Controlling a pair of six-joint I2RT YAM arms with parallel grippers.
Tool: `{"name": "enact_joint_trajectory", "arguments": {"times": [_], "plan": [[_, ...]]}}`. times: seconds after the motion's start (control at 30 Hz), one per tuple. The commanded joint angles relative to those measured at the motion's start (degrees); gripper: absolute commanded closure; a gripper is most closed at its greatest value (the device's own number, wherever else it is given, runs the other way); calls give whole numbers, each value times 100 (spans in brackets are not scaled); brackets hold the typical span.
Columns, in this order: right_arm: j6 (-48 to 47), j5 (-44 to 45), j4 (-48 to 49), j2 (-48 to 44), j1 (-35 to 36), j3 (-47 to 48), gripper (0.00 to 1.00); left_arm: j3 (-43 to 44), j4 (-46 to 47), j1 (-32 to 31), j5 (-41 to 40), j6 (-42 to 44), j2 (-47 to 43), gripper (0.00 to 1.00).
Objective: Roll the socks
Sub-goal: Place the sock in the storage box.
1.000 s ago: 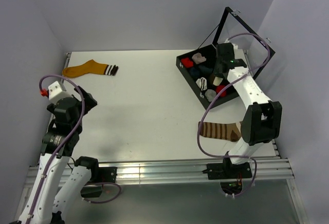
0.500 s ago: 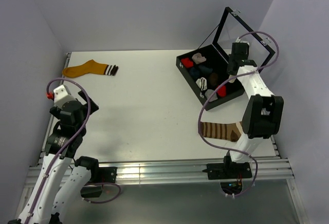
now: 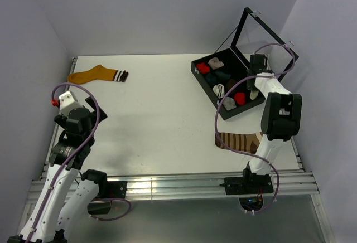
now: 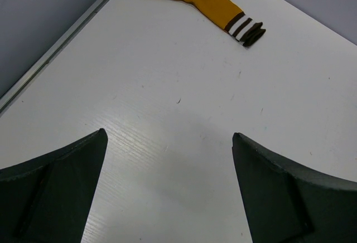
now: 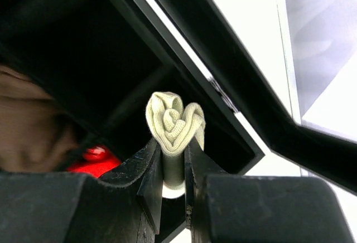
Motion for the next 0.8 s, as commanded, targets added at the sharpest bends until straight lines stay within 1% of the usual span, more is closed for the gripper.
{"name": "enact_joint_trajectory", "arguments": {"times": [0.0,0.13,0.2,0.27,0.43,0.47,0.63,0.7,0.73,0.77], "plan": [[-31,12,38,0,-143,-148,100,-3,204,-19,-105,82,-21,1],[91,-163,2,115,-204,-210,100,-12,195,-19,-105,90,-3,1],[153,-479,-164,220,-327,-148,100,-12,204,-19,-96,90,-12,1],[224,-690,-357,317,-432,1,100,-12,204,-19,-105,90,-3,1],[233,-788,-919,791,-494,536,100,-21,221,-19,-88,90,-12,1],[398,-805,-982,861,-520,598,100,-12,195,-19,-114,90,6,1],[540,-1069,-1211,1213,-635,888,100,-3,195,-19,-96,99,15,1],[593,-1078,-1263,1205,-644,942,89,-12,186,-19,-96,99,15,1],[619,-1139,-1237,1161,-635,924,80,-3,195,-19,-79,99,23,1],[646,-1174,-1229,1109,-644,924,75,-3,195,-19,-79,90,32,1]]}}
